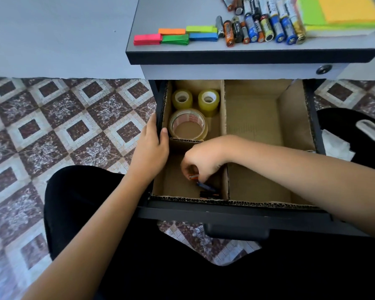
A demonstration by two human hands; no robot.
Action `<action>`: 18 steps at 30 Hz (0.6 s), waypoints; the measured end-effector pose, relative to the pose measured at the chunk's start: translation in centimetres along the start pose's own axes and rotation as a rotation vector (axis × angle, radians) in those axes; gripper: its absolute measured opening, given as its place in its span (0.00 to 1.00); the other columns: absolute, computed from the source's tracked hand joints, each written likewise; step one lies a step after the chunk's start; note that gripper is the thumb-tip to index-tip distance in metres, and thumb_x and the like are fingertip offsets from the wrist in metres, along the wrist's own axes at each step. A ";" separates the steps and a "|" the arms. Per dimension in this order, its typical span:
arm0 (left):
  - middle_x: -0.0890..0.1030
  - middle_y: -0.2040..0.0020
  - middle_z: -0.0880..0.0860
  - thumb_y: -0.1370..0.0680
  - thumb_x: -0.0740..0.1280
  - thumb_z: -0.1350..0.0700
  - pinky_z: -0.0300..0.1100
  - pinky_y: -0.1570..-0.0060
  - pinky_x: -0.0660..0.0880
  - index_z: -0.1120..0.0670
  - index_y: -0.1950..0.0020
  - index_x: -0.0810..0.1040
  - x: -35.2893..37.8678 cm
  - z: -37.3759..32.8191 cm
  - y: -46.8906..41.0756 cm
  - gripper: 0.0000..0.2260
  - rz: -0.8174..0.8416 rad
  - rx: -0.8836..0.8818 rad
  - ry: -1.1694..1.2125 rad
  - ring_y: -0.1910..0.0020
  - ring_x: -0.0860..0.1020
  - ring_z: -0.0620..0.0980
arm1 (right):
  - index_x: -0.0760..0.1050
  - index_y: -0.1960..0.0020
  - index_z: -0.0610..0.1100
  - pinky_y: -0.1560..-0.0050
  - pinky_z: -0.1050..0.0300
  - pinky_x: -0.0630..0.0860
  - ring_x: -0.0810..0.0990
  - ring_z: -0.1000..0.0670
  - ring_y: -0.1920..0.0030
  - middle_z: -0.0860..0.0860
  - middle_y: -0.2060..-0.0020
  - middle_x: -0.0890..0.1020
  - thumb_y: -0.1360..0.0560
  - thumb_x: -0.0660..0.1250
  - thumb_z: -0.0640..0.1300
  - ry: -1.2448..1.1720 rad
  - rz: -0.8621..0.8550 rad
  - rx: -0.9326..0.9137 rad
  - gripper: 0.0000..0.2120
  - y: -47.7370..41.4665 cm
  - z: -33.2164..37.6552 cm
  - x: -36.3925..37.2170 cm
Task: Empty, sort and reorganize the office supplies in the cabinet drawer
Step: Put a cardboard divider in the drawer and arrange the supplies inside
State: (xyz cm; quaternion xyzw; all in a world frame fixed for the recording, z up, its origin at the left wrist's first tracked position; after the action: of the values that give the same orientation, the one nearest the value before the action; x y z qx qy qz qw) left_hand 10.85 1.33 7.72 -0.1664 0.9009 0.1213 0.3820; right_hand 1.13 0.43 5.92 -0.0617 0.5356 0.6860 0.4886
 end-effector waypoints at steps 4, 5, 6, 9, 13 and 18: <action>0.58 0.24 0.54 0.18 0.54 0.54 0.36 0.34 0.54 0.57 0.23 0.52 0.1 0.3 0.0 0.24 -0.005 -0.005 0.009 0.25 0.57 0.50 | 0.77 0.46 0.42 0.60 0.56 0.73 0.75 0.48 0.59 0.49 0.57 0.78 0.28 0.66 0.38 0.077 0.047 0.071 0.11 -1.3 -0.9 1.0; 0.58 0.24 0.54 0.18 0.54 0.54 0.36 0.34 0.54 0.56 0.23 0.52 0.1 0.3 0.0 0.24 -0.006 -0.006 0.006 0.25 0.58 0.50 | 0.78 0.46 0.41 0.63 0.58 0.71 0.74 0.48 0.59 0.48 0.57 0.79 0.28 0.66 0.38 0.097 0.055 0.095 0.10 -1.5 -1.2 1.2; 0.58 0.24 0.54 0.18 0.54 0.53 0.37 0.34 0.55 0.56 0.23 0.52 0.1 0.3 0.1 0.24 -0.006 -0.011 0.006 0.26 0.58 0.50 | 0.79 0.47 0.41 0.66 0.58 0.69 0.75 0.48 0.60 0.46 0.56 0.80 0.27 0.66 0.38 0.109 0.060 0.115 0.10 -1.7 -1.5 1.4; 0.58 0.24 0.53 0.18 0.54 0.53 0.39 0.34 0.57 0.54 0.23 0.53 0.0 0.3 0.2 0.24 -0.013 -0.019 0.017 0.26 0.59 0.50 | 0.80 0.48 0.39 0.66 0.59 0.72 0.79 0.46 0.58 0.44 0.53 0.83 0.26 0.67 0.41 0.117 0.066 0.167 0.09 -2.3 -2.4 1.7; 0.59 0.24 0.52 0.18 0.55 0.53 0.38 0.34 0.57 0.54 0.23 0.53 0.0 0.4 0.1 0.24 -0.020 -0.016 0.031 0.26 0.59 0.49 | 0.81 0.47 0.39 0.56 0.57 0.77 0.82 0.45 0.52 0.45 0.52 0.84 0.27 0.70 0.44 0.078 0.100 0.189 0.11 -2.7 -2.9 2.2; 0.59 0.24 0.52 0.18 0.55 0.53 0.40 0.33 0.57 0.53 0.23 0.53 0.0 0.4 0.1 0.24 -0.020 -0.013 0.041 0.26 0.59 0.49 | 0.77 0.39 0.46 0.46 0.51 0.78 0.81 0.44 0.49 0.47 0.45 0.79 0.24 0.63 0.35 -0.018 0.093 0.150 0.16 -2.3 -2.5 2.2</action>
State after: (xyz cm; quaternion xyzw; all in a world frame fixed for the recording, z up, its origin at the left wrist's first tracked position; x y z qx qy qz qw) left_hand 11.07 1.58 7.47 -0.1803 0.9061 0.1198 0.3635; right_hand 0.60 -0.39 1.98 0.0063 0.5835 0.6664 0.4641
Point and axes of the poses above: each hand's wrist, its own y-axis away from the middle knuckle, its own x-axis out of the palm, z = x × y, the point moved 7 cm from there along -y, towards the middle knuckle
